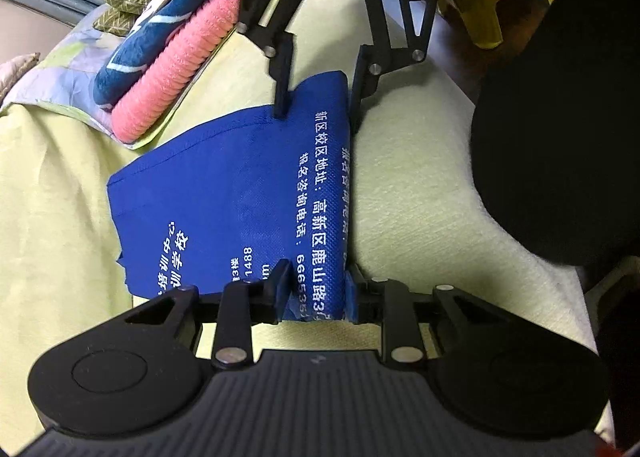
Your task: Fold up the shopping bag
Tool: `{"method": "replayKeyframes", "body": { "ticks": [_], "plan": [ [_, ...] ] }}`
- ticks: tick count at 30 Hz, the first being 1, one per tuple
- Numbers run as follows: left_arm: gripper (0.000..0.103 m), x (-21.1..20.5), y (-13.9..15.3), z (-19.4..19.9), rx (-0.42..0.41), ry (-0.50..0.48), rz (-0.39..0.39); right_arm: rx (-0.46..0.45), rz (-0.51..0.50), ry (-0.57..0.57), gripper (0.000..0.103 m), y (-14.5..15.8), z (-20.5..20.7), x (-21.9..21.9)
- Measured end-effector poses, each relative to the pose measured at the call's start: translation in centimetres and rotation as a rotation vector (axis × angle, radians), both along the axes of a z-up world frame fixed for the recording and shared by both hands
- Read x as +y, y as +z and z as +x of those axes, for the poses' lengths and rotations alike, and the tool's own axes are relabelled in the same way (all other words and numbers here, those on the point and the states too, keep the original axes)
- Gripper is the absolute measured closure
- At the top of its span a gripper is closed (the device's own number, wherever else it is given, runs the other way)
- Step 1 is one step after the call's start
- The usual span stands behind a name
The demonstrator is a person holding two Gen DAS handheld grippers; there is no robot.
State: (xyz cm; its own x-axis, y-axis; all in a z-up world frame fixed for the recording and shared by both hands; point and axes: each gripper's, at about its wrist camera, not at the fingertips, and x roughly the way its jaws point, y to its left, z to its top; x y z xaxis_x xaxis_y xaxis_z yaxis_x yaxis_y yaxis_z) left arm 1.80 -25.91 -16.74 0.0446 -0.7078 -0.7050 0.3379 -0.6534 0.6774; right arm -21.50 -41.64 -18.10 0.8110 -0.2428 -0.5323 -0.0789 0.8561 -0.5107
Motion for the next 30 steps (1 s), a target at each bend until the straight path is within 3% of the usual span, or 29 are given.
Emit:
{"method": "replayKeyframes", "body": {
  "ticks": [6,12,17,22,30],
  "plan": [
    [0.073,-1.8,1.9,0.1,0.053,0.097,0.046,0.070,0.368,-0.103,0.069,2.3,0.8,-2.9],
    [0.075,-3.9,4.3,1.3,0.180,0.185,0.089,0.117,0.944,-0.202,0.069,3.4,1.3,-10.1],
    [0.075,-5.3,4.4,2.4,0.237,0.230,0.129,0.135,1.273,-0.293,0.071,2.4,1.7,-14.4],
    [0.073,-6.0,4.3,2.9,0.269,0.260,0.140,0.122,1.430,-0.413,0.072,2.0,1.1,-16.5],
    [0.062,-6.1,4.5,3.3,0.297,0.318,0.099,0.089,1.371,-0.556,0.080,3.0,1.9,-16.2]
  ]
}}
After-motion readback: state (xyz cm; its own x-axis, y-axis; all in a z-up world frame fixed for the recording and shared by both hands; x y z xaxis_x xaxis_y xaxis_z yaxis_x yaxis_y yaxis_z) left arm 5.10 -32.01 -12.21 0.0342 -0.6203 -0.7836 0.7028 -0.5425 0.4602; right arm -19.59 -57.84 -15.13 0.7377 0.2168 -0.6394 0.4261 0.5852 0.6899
